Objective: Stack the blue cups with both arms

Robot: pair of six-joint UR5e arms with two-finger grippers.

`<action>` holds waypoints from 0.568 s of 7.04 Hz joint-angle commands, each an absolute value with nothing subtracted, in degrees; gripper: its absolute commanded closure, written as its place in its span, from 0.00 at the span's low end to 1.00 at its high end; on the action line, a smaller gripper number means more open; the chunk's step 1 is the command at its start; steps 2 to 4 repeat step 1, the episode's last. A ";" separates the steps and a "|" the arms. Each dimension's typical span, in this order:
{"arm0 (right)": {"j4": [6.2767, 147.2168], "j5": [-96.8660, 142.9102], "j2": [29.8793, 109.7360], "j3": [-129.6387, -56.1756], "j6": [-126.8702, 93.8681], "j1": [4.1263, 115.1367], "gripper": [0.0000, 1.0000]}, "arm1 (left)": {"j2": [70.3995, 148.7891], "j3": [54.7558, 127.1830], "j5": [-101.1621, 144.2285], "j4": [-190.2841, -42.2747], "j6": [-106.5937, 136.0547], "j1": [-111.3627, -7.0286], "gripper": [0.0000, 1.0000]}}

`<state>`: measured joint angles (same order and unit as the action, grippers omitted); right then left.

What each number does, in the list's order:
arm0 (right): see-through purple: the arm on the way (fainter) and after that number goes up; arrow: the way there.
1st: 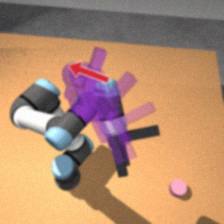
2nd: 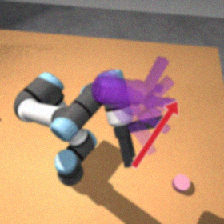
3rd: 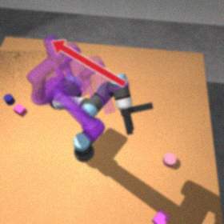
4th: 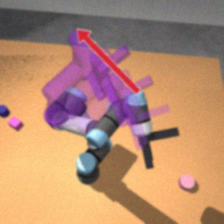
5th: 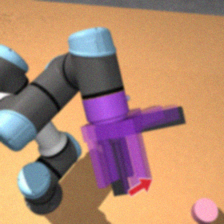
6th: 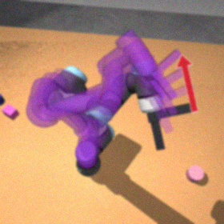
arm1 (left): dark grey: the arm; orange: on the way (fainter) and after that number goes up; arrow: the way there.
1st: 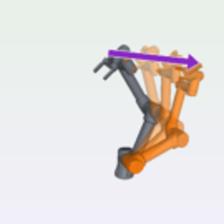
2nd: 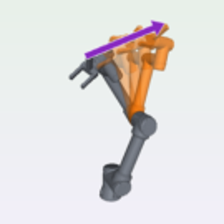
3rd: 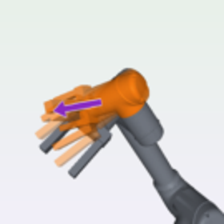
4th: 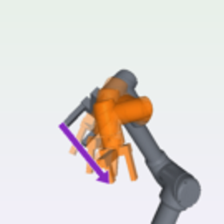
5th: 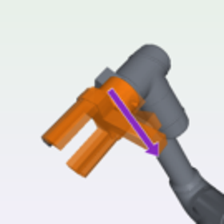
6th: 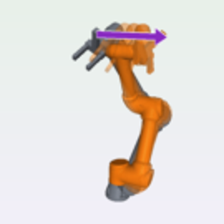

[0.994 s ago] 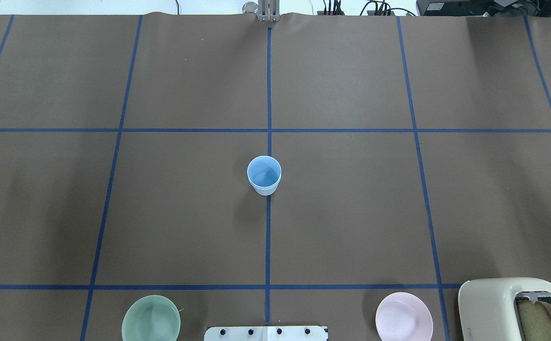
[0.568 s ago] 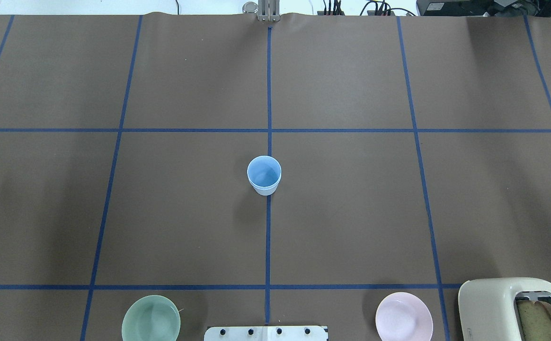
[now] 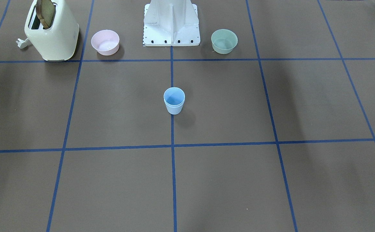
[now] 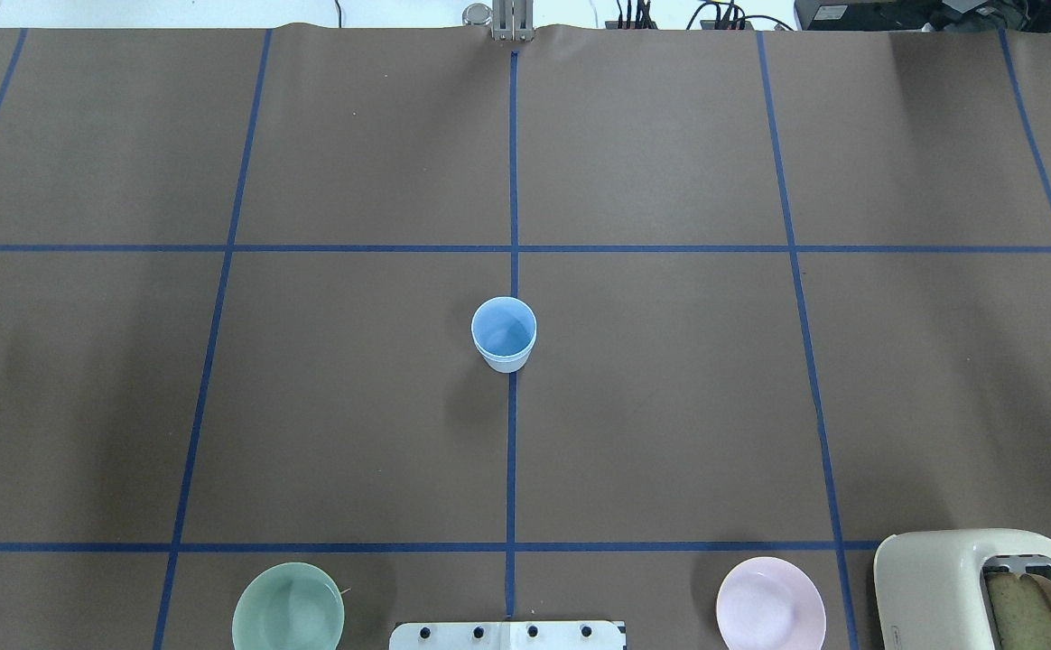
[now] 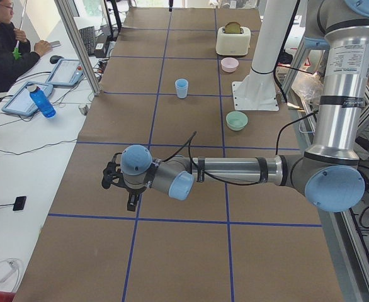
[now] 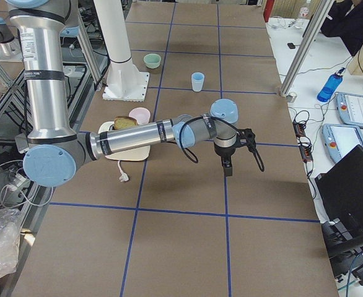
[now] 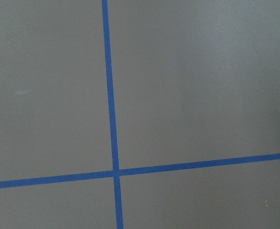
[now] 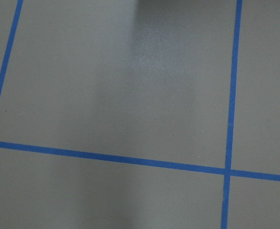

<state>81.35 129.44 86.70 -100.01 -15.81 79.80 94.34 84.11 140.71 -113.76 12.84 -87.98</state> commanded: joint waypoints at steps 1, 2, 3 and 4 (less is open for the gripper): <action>81.30 129.38 86.92 -99.93 -15.91 79.80 0.00 | 94.39 84.20 140.71 -113.73 12.92 -87.98 0.02; 81.30 129.38 86.92 -99.93 -15.91 79.80 0.00 | 94.39 84.20 140.71 -113.73 12.92 -87.98 0.02; 81.30 129.38 86.92 -99.93 -15.91 79.80 0.00 | 94.39 84.20 140.71 -113.73 12.92 -87.98 0.02; 81.30 129.38 86.92 -99.93 -15.91 79.80 0.00 | 94.39 84.20 140.71 -113.73 12.92 -87.98 0.02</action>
